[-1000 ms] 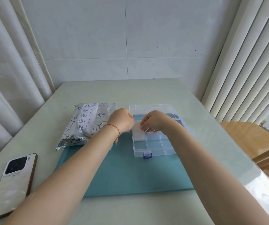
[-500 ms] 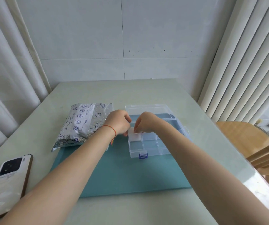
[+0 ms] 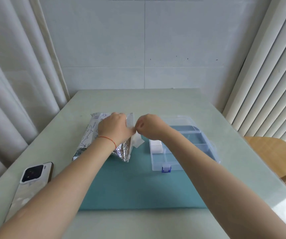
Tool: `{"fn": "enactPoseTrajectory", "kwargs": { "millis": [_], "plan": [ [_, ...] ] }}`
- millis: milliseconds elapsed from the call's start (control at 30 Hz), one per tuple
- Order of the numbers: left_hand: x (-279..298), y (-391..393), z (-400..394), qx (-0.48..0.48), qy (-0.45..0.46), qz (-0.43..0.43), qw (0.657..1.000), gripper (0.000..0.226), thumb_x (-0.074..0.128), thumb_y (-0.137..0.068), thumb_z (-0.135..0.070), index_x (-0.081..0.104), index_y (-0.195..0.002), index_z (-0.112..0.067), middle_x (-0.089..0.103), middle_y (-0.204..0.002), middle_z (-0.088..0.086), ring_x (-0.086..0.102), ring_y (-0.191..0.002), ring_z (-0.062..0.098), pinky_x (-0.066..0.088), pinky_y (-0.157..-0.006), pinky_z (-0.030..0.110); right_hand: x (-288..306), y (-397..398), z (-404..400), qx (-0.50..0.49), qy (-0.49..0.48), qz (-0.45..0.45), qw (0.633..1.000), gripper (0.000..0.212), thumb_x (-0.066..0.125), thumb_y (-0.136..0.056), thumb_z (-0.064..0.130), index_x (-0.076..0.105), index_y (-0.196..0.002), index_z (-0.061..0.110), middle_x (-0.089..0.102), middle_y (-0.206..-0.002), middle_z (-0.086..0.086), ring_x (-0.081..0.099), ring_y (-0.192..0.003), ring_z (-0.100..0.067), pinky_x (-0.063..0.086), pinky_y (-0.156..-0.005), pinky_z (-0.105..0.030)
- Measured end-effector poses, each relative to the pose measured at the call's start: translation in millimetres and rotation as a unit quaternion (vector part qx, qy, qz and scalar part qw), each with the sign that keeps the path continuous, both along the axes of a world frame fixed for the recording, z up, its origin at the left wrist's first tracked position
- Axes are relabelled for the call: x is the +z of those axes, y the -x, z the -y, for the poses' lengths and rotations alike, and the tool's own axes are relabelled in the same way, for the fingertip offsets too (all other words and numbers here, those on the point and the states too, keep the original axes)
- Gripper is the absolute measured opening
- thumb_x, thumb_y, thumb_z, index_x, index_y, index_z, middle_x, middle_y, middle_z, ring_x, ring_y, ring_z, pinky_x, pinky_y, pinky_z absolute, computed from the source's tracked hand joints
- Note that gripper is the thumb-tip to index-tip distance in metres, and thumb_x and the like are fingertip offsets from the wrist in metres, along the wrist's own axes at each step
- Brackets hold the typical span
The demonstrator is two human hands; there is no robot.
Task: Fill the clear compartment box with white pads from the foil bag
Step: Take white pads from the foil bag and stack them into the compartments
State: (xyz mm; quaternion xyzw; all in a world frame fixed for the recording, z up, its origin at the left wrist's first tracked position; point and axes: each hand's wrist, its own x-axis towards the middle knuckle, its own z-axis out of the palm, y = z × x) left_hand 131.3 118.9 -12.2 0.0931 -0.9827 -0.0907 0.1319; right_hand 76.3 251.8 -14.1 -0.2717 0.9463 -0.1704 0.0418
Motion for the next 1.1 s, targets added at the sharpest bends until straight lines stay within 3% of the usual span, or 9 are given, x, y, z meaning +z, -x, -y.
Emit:
{"fn": "enactPoseTrajectory", "kwargs": {
  "millis": [167, 300, 467, 633, 700, 767, 833, 967, 1100],
  "plan": [
    [-10.8, 6.0, -0.8, 0.002, 0.041, 0.04, 0.998, 0.037, 0.064, -0.076, -0.051, 0.052, -0.076, -0.017, 0.058, -0.084, 0.002, 0.053, -0.071, 0.023, 0.033, -0.055, 0.027, -15.5, 6.0, 9.9, -0.012, -0.052, 0.048, 0.997, 0.049, 0.059, -0.09, 0.03, 0.047, -0.132, 0.008, 0.058, -0.127, -0.011, 0.053, -0.117, -0.031, 0.045, -0.095, -0.037],
    [-9.4, 7.5, -1.8, 0.0, 0.043, 0.048, 0.998, 0.024, 0.062, -0.079, -0.034, 0.056, -0.072, -0.012, 0.061, -0.081, 0.008, 0.054, -0.069, 0.025, 0.032, -0.052, 0.027, -18.6, 12.2, 7.1, -0.034, -0.043, 0.072, 0.996, 0.056, 0.061, -0.089, 0.032, 0.042, -0.134, 0.006, 0.056, -0.128, -0.013, 0.054, -0.114, -0.03, 0.047, -0.094, -0.04],
    [-15.1, 5.9, 19.6, -0.012, -0.112, 0.009, 0.994, 0.018, 0.054, -0.083, -0.02, 0.054, -0.068, -0.012, 0.057, -0.067, 0.013, 0.05, -0.061, 0.026, 0.037, -0.055, 0.031, -13.0, 19.7, 13.2, -0.054, 0.006, 0.102, 0.993, 0.051, 0.048, -0.095, 0.027, 0.042, -0.142, 0.009, 0.05, -0.141, -0.01, 0.049, -0.126, -0.027, 0.04, -0.1, -0.034],
    [-26.3, 3.3, 38.4, -0.005, -0.268, 0.0, 0.963, 0.018, 0.056, -0.081, -0.023, 0.058, -0.07, -0.009, 0.066, -0.066, 0.008, 0.065, -0.062, 0.027, 0.056, -0.068, 0.04, -9.5, 19.1, 26.1, -0.059, 0.055, 0.107, 0.991, 0.038, 0.042, -0.093, 0.014, 0.058, -0.123, -0.004, 0.061, -0.125, -0.021, 0.055, -0.117, -0.035, 0.046, -0.098, -0.042],
    [-29.0, 2.4, 42.2, -0.008, -0.287, -0.003, 0.958, 0.018, 0.056, -0.082, -0.024, 0.061, -0.074, -0.008, 0.07, -0.068, 0.006, 0.07, -0.065, 0.024, 0.058, -0.073, 0.041, -10.7, 21.8, 28.8, -0.066, 0.086, 0.098, 0.989, 0.032, 0.043, -0.093, 0.017, 0.064, -0.106, -0.004, 0.066, -0.109, -0.019, 0.06, -0.1, -0.034, 0.049, -0.087, -0.04],
    [-30.6, 2.5, 43.7, -0.013, -0.298, -0.009, 0.954, 0.017, 0.056, -0.083, -0.024, 0.062, -0.074, -0.01, 0.07, -0.066, 0.005, 0.07, -0.064, 0.022, 0.058, -0.074, 0.04, -11.6, 24.8, 30.3, -0.079, 0.092, 0.084, 0.989, 0.032, 0.045, -0.095, 0.025, 0.055, -0.074, 0.003, 0.058, -0.078, -0.011, 0.049, -0.078, -0.027, 0.042, -0.067, -0.034],
    [-30.9, 2.5, 43.5, -0.013, -0.299, -0.015, 0.954, 0.016, 0.057, -0.083, -0.024, 0.063, -0.074, -0.011, 0.07, -0.067, 0.003, 0.069, -0.065, 0.022, 0.057, -0.073, 0.039, -13.1, 26.9, 31.2, -0.084, 0.085, 0.055, 0.991, 0.044, 0.05, -0.093, 0.04, 0.045, -0.061, 0.01, 0.046, -0.069, -0.005, 0.043, -0.073, -0.024, 0.035, -0.064, -0.032],
    [-28.9, 2.0, 41.5, -0.012, -0.297, -0.022, 0.955, 0.016, 0.058, -0.084, -0.024, 0.064, -0.074, -0.013, 0.068, -0.069, 0.001, 0.067, -0.071, 0.022, 0.056, -0.072, 0.036, -13.3, 24.1, 30.9, -0.044, 0.066, 0.007, 0.997, 0.027, 0.068, -0.081, 0.049, 0.064, -0.081, 0.023, 0.061, -0.1, -0.006, 0.054, -0.094, -0.024, 0.047, -0.084, -0.038],
    [-27.8, 1.6, 41.5, -0.006, -0.297, -0.024, 0.955, 0.017, 0.058, -0.083, -0.024, 0.064, -0.074, -0.011, 0.067, -0.072, 0.003, 0.066, -0.077, 0.024, 0.054, -0.073, 0.036, -12.2, 17.9, 32.6, -0.01, 0.081, -0.019, 0.996, 0.017, 0.071, -0.083, 0.028, 0.066, -0.092, 0.015, 0.059, -0.087, 0.0, 0.051, -0.082, -0.018, 0.039, -0.067, -0.028]
  ]
}}
